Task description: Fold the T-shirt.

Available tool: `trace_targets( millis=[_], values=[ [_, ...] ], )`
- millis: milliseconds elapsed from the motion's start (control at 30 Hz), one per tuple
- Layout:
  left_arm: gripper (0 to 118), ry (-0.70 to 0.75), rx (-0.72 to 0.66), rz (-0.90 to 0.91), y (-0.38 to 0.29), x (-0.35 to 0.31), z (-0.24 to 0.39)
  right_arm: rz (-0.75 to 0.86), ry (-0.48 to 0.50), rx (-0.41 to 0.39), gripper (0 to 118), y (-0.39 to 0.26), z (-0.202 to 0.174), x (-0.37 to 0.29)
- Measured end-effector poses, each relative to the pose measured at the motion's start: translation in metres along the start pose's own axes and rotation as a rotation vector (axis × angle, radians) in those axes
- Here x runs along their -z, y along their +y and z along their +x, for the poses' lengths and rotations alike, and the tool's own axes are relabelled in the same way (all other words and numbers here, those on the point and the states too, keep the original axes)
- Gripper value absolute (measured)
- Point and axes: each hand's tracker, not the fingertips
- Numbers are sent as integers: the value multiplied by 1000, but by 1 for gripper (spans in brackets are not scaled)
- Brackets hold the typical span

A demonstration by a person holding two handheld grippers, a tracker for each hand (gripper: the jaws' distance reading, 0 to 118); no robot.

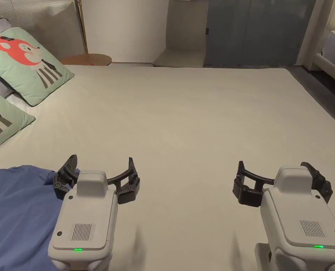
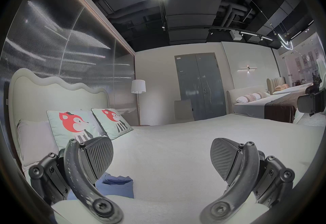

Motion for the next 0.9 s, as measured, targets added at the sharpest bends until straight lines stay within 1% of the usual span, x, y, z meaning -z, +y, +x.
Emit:
trace_targets(
  millis=[900],
  values=[
    [110, 1, 3, 5, 0, 0, -1, 3, 0, 3, 118, 1, 1, -1]
  ],
)
